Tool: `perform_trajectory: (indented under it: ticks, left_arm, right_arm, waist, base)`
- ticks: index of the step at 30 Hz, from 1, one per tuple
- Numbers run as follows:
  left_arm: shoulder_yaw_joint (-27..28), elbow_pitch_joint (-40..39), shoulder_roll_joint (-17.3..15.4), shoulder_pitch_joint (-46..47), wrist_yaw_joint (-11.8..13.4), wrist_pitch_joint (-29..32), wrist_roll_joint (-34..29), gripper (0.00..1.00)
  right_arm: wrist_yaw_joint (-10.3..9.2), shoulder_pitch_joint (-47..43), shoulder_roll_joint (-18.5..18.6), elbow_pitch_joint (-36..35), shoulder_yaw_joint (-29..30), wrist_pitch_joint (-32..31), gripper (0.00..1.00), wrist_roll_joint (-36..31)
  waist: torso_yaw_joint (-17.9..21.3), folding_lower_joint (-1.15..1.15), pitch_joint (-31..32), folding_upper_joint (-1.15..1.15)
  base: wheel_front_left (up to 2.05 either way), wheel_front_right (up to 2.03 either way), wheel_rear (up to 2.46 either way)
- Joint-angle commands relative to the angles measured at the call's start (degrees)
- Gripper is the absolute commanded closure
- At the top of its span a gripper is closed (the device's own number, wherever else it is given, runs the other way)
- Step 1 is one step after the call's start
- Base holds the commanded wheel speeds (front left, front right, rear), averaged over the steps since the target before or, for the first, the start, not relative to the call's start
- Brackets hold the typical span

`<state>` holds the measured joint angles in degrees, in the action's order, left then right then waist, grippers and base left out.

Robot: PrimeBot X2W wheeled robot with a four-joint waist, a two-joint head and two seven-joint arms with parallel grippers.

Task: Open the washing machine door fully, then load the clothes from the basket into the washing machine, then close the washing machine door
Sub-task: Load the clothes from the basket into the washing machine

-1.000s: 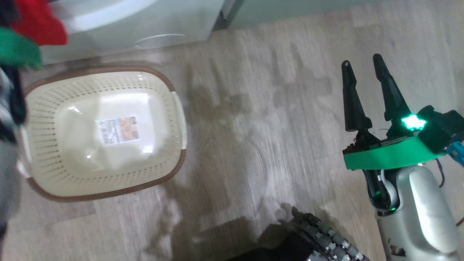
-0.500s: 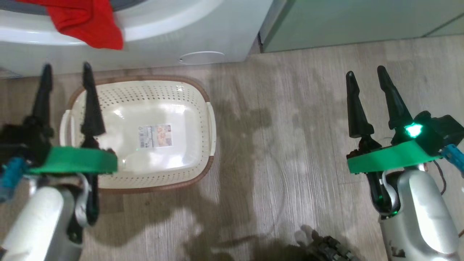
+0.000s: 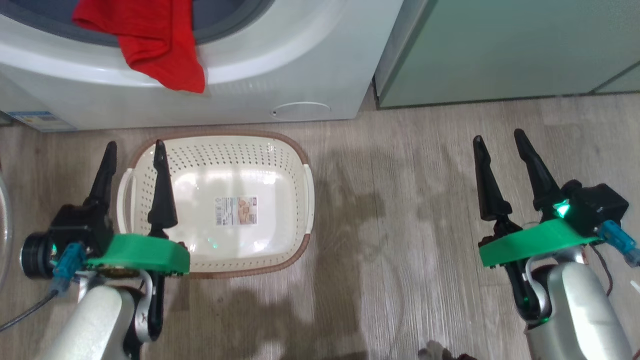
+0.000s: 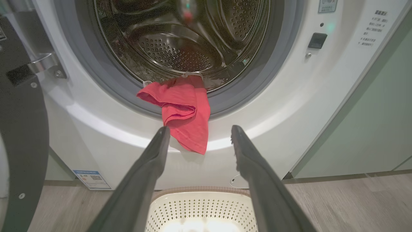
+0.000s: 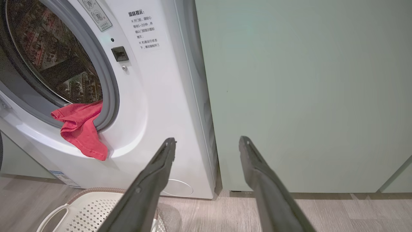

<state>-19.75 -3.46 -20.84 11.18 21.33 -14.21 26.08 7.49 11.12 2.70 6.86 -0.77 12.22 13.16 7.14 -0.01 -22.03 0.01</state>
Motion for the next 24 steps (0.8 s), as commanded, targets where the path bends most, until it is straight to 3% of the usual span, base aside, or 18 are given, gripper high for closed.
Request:
perform_trajectory:
  ticks: [1, 24]
  left_arm:
    - [2.4, -1.3, -0.5, 0.1, -0.2, -0.7, -0.6, 0.0]
    - [3.5, 1.6, 1.2, 1.8, -3.0, -0.5, -1.0, 0.0]
  right_arm:
    - [0.0, -0.5, 0.2, -2.1, -1.2, -0.3, 0.0, -0.2]
    - [0.0, -0.8, 0.2, -3.9, -2.3, -1.0, 0.0, 0.6]
  waist:
    - [-0.3, 0.01, 1.0, -0.01]
    - [0.0, 0.01, 0.1, -0.01]
  base:
    - [0.0, 0.0, 0.0]
    - [0.0, 0.0, 0.0]
